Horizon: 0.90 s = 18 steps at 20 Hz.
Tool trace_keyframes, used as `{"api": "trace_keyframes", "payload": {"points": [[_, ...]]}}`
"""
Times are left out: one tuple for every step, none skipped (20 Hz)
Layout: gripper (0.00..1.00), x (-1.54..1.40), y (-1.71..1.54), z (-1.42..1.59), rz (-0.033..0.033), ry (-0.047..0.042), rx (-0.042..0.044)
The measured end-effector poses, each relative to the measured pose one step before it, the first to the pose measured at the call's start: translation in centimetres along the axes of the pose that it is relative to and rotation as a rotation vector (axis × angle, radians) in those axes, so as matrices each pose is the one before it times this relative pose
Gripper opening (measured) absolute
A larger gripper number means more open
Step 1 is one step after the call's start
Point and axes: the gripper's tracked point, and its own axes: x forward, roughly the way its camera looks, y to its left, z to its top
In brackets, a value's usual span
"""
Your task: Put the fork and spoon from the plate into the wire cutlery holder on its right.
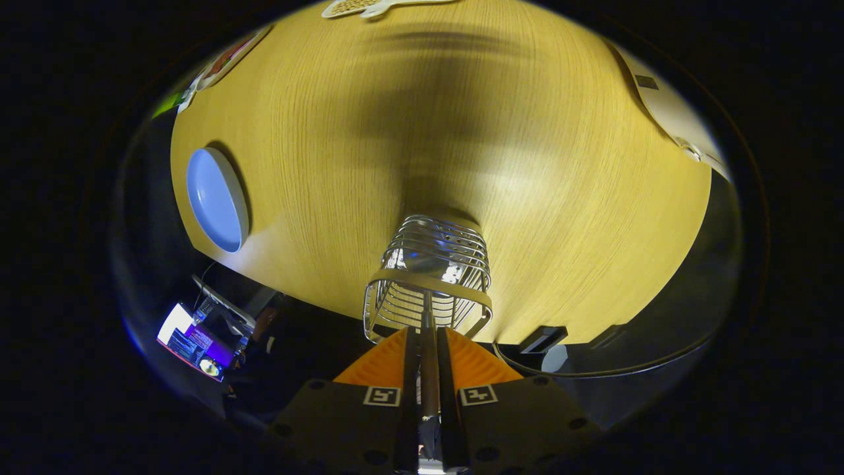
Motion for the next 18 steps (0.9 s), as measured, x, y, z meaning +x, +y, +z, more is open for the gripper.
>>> {"api": "trace_keyframes", "payload": {"points": [[0.24, -0.293, 0.107, -0.165, 0.01182, -0.03512, -0.01004], [0.33, -0.363, 0.197, 0.150, 0.01341, -0.04640, -0.00440], [0.39, -0.242, 0.197, 0.122, 0.01338, -0.04853, -0.00067], [0.52, -0.424, 0.052, 0.143, 0.01246, -0.04990, 0.00187], [0.59, -0.294, 0.162, 0.085, 0.00965, -0.05328, 0.00197], [0.66, -0.349, 0.173, -0.007, 0.00817, -0.05275, 0.00382], [0.73, -0.499, -0.121, 0.381, 0.00077, -0.06053, 0.00280], [0.92, -0.273, -0.162, 0.288, -0.00346, -0.05884, 0.00169], [0.98, -0.527, 0.245, 0.090, 0.00611, -0.05483, 0.00459], [0.99, -0.842, 0.673, -0.143, 0.00486, -0.05922, 0.00877], [0.99, -0.398, -0.073, 0.444, -0.00011, -0.05735, 0.00877], [0.99, -0.611, 0.233, 0.221, -0.00163, -0.05844, 0.00758], [0.99, -0.529, 0.239, 0.264, -0.00429, -0.05313, 0.00399], [0.99, -0.557, 0.359, 0.167, -0.00055, -0.04957, 0.00210], [0.99, -0.621, 0.406, 0.034, -0.00211, -0.05401, 0.00105], [0.99, -0.896, 0.548, 0.417, -0.00297, -0.06456, 0.00050], [1.00, -1.315, 0.444, 0.204, -0.00463, -0.06519, -0.00323], [0.99, -0.433, 0.566, 0.372, 0.00241, -0.05540, -0.00605]]}}
